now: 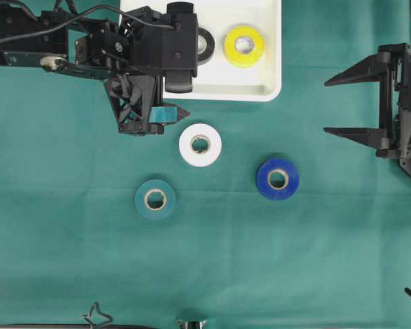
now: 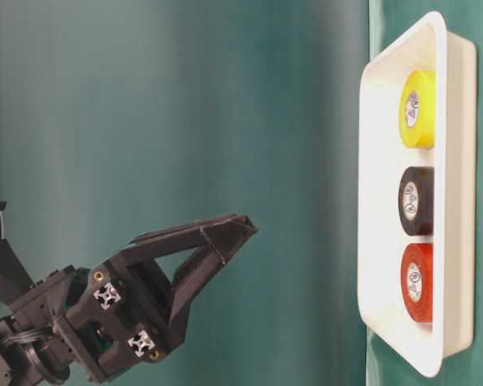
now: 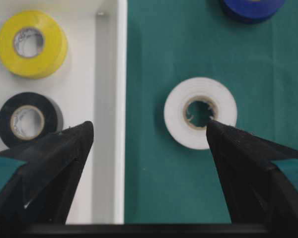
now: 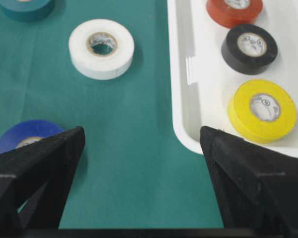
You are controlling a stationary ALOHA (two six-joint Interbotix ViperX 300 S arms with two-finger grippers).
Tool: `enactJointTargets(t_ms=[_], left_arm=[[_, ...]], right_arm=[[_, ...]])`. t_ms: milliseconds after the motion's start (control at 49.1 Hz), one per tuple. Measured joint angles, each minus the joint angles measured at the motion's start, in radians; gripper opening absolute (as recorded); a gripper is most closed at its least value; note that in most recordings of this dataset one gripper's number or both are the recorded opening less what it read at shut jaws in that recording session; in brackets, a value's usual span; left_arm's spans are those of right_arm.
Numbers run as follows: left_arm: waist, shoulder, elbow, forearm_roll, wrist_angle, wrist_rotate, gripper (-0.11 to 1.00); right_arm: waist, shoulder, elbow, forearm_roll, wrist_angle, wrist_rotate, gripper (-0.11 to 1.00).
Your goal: Pick up the tape from a random location and place it into the white case.
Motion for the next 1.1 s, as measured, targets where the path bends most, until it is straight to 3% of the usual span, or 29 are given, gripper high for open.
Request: enactJointTargets(t_ms=[265,835,1100], left_arm=[[0.0,-0.063,0.072,0.0,-0.025,0.0,0.97],[-0.005,-0.403,0.407,-0.011,-0.353,-0.002,0.97],[-0.006,-0.497,0.518,-0.012,-0.434,-0.002,0.97]], right_arm=[[0.0,-0.002,-0.009,0.0,0.006,0.0,0.9],[0.0,-0.003,-0.028,-0.002,0.005,-0.005,0.9],[-0.002,0.002,-0.035,-0.032,-0.092,-0.005,0.9]])
